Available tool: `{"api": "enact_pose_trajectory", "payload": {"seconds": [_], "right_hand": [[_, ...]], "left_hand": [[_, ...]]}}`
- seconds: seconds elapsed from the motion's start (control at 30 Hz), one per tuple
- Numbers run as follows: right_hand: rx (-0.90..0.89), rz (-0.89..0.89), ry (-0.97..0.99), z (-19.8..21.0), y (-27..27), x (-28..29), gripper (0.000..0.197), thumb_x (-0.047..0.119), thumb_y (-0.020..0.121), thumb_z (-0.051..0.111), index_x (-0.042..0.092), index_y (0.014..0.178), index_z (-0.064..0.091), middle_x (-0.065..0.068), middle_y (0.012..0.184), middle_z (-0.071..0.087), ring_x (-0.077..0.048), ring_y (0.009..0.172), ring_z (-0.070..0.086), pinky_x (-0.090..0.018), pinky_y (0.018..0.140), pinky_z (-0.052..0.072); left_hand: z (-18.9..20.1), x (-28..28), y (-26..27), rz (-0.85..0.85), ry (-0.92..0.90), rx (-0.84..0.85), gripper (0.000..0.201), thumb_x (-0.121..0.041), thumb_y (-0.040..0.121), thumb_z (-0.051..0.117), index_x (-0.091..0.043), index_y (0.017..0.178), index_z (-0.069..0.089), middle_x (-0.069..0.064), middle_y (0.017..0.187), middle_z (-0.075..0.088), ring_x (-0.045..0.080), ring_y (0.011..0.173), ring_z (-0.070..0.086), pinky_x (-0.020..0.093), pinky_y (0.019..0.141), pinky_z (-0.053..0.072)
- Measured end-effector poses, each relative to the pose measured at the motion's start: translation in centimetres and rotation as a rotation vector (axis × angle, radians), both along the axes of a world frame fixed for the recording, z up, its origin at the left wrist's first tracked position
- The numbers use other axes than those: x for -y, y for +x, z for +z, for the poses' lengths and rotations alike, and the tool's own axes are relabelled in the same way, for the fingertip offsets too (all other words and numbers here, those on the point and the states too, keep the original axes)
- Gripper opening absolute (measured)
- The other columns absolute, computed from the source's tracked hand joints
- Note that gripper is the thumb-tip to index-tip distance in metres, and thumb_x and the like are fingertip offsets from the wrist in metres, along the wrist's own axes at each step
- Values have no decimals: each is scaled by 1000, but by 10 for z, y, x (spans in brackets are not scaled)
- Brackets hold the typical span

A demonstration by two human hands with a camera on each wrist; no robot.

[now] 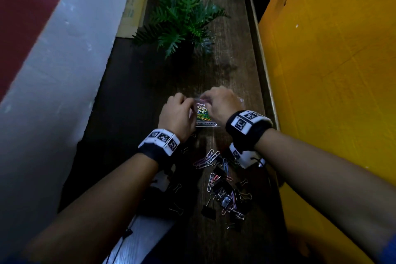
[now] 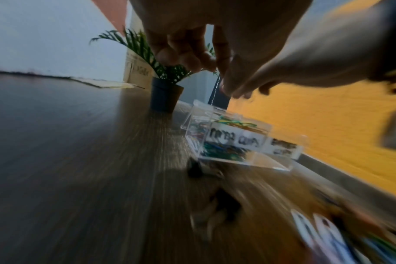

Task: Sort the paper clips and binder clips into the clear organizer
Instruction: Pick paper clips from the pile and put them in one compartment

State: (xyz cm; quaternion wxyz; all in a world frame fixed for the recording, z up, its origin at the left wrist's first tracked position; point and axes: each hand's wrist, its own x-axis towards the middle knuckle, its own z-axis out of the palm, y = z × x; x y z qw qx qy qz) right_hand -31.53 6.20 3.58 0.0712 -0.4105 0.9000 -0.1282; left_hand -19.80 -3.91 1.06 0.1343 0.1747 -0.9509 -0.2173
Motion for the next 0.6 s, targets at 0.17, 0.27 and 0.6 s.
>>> {"api": "enact_pose_trajectory", "payload": {"seconds": [0.17,0.27,0.6], "right_hand": [[18,35,-21,-9,14,-12,27,19,90,56,23,115,64,1,106,64,-22,100,53,-37,89,39],[89,8,-200,-13,25,-44,22,12,88,57,18,106,68,0,98,67,-20,93,56,-41,87,44],[190,164,247,-32,35,-106,26,25,91,54,25,116,63,1,105,62,-21,100,54,-34,88,44]], "left_hand": [[-20,-33,40,-168,134,208,10,-28,80,57,-24,88,61,-2,99,58,22,93,56,34,70,50],[-36,-49,55,-192,141,380,22,-39,85,55,-25,100,61,-3,108,56,20,102,54,34,75,51],[-41,-46,67,-114,209,492,14,-35,86,55,-25,96,59,-4,106,56,19,100,56,32,76,46]]}}
